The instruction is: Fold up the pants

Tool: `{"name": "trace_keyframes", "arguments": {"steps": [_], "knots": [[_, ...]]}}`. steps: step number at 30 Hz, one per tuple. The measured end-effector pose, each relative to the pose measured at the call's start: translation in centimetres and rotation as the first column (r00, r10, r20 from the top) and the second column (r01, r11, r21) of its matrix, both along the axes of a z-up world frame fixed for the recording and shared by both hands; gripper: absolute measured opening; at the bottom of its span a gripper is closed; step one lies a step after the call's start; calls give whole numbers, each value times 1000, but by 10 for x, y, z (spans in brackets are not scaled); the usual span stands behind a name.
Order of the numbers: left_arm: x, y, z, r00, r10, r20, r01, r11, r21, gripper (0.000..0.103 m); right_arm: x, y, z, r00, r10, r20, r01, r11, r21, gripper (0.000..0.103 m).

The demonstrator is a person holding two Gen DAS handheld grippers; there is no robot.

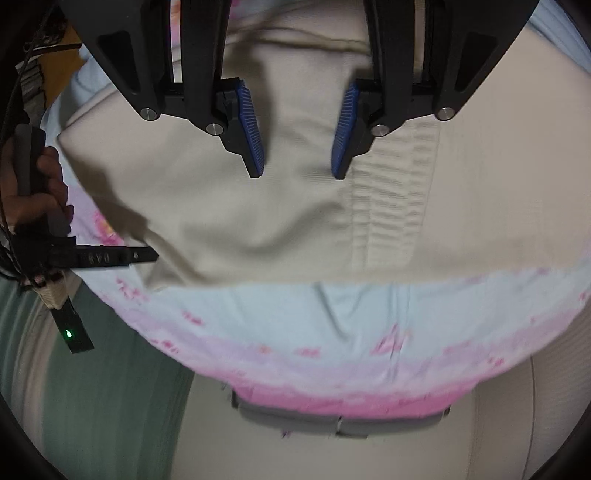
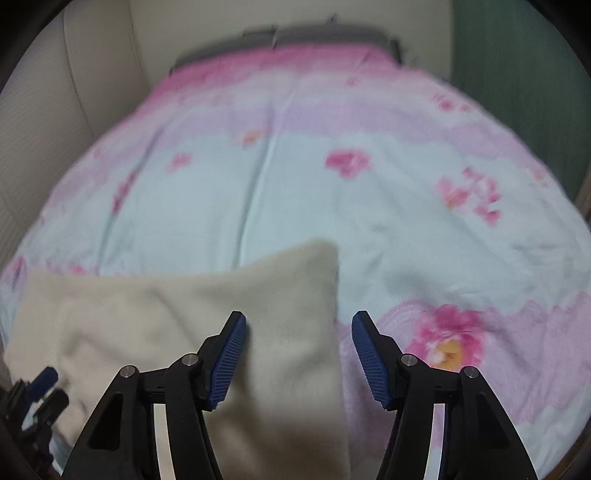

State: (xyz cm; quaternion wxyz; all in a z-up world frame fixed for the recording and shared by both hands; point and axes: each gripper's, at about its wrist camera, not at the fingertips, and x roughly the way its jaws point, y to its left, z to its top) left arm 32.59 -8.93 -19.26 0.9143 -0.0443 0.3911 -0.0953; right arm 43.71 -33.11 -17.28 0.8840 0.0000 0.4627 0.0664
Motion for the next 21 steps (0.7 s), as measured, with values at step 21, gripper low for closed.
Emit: {"name": "trace_keyframes", "arguments": {"steps": [21], "knots": [[-52, 57, 12, 997, 27, 72, -25, 999, -24, 54, -153, 45, 21, 990, 40, 138, -64, 983, 171, 61]]}}
